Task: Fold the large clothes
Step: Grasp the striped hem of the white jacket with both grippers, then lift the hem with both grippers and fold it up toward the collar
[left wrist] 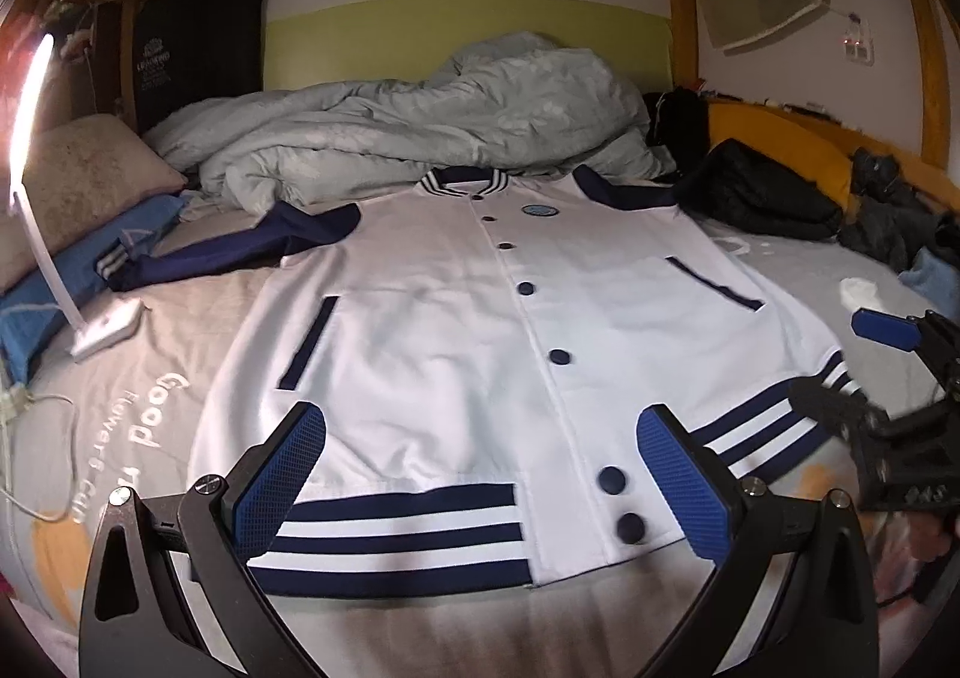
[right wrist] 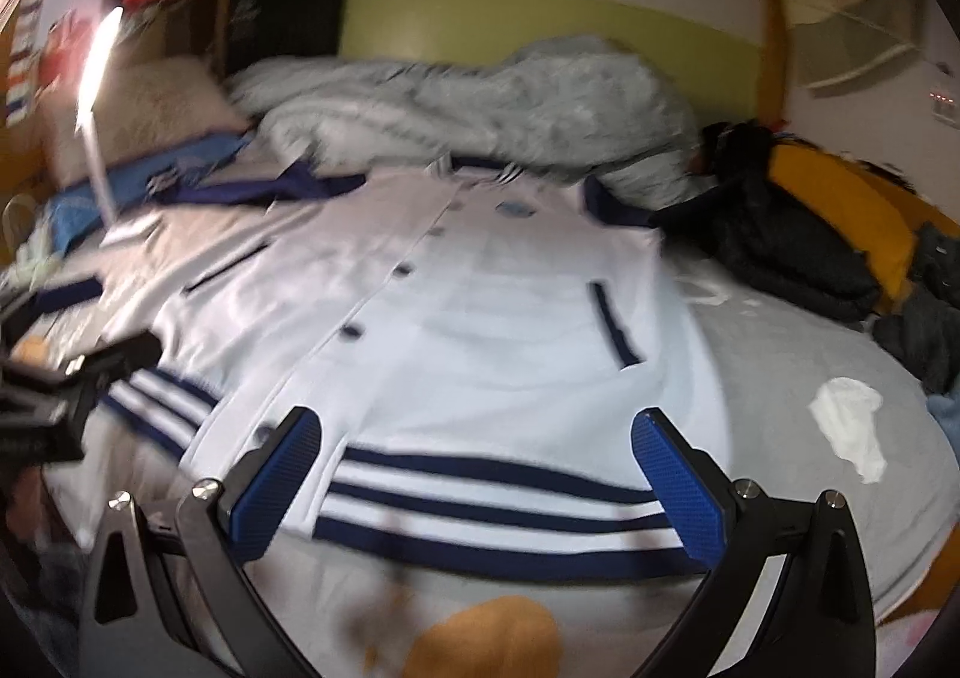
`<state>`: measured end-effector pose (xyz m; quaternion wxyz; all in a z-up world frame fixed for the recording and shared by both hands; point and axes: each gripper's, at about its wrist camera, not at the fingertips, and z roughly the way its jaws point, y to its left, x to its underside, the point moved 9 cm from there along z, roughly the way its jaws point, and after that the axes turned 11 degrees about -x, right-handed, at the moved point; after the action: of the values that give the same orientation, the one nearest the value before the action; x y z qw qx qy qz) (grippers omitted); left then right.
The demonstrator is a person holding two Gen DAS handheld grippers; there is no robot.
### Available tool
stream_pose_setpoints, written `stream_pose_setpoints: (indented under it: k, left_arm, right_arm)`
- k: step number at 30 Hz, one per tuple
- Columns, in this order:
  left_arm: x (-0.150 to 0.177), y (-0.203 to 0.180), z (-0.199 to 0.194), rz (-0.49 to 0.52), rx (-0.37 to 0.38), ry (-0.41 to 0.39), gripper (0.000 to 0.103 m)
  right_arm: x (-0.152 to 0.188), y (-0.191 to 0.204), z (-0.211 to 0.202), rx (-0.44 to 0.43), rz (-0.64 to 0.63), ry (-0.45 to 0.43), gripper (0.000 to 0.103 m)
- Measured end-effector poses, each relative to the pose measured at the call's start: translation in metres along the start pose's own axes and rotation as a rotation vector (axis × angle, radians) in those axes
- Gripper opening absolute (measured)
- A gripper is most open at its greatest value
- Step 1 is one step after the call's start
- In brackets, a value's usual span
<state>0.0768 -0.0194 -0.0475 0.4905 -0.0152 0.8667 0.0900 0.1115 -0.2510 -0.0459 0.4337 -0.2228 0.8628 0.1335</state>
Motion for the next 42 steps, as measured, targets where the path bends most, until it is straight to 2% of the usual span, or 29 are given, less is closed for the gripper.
stream_pose_setpoints:
  k: [3, 7, 11, 16, 19, 22, 24, 27, 29, 30, 31, 32, 33, 35, 36, 38, 42]
  left_arm:
    - [0.001, 0.004, 0.002, 0.025, -0.042, -0.003, 0.103]
    - [0.006, 0.007, 0.009, 0.039, -0.03, 0.036, 0.103]
    - [0.027, -0.001, 0.021, 0.134, -0.017, 0.103, 0.103]
    - [0.066, -0.017, 0.032, 0.268, 0.02, 0.216, 0.103]
    - [0.096, -0.025, 0.042, 0.373, 0.005, 0.31, 0.103]
    - [0.1, -0.02, 0.044, 0.327, 0.006, 0.325, 0.103]
    - [0.095, -0.006, 0.048, 0.283, -0.047, 0.311, 0.103]
    - [0.083, 0.028, 0.06, 0.261, -0.246, 0.253, 0.103]
    - [0.081, 0.048, 0.07, 0.218, -0.302, 0.268, 0.103]
    - [0.08, 0.057, 0.075, 0.184, -0.31, 0.28, 0.102]
    - [0.078, 0.066, 0.077, 0.155, -0.329, 0.281, 0.098]
    - [0.074, 0.073, 0.078, 0.143, -0.36, 0.271, 0.081]
    - [0.07, 0.079, 0.076, 0.142, -0.386, 0.259, 0.057]
    - [0.059, 0.088, 0.071, 0.116, -0.39, 0.228, 0.037]
    - [0.053, 0.09, 0.066, 0.085, -0.367, 0.211, 0.029]
    - [0.04, 0.092, 0.06, 0.056, -0.337, 0.186, 0.018]
    - [-0.004, 0.091, 0.058, 0.077, -0.315, 0.156, 0.017]
  right_arm:
    - [0.018, 0.021, 0.017, -0.065, -0.079, 0.117, 0.103]
    - [0.04, 0.04, 0.034, -0.037, -0.209, 0.217, 0.103]
    - [0.063, 0.03, 0.053, 0.015, -0.206, 0.334, 0.103]
    - [0.064, 0.014, 0.056, 0.088, -0.212, 0.346, 0.103]
    - [0.063, 0.007, 0.059, 0.127, -0.209, 0.354, 0.103]
    - [0.057, 0.002, 0.062, 0.157, -0.197, 0.343, 0.103]
    - [0.05, -0.009, 0.06, 0.251, -0.212, 0.312, 0.103]
    - [0.041, -0.036, 0.057, 0.387, -0.204, 0.29, 0.103]
    - [0.04, -0.05, 0.055, 0.393, -0.148, 0.286, 0.103]
    - [0.038, -0.057, 0.054, 0.385, -0.111, 0.281, 0.094]
    - [0.037, -0.061, 0.053, 0.384, -0.098, 0.278, 0.071]
    - [0.035, -0.065, 0.051, 0.385, -0.091, 0.275, 0.057]
    - [0.034, -0.067, 0.05, 0.386, -0.089, 0.272, 0.035]
    - [0.026, -0.067, 0.045, 0.356, -0.063, 0.235, 0.027]
    - [0.023, -0.066, 0.041, 0.348, -0.055, 0.217, 0.02]
    - [0.009, -0.065, 0.031, 0.342, -0.057, 0.17, 0.016]
    - [-0.025, -0.073, 0.031, 0.307, -0.048, 0.151, 0.013]
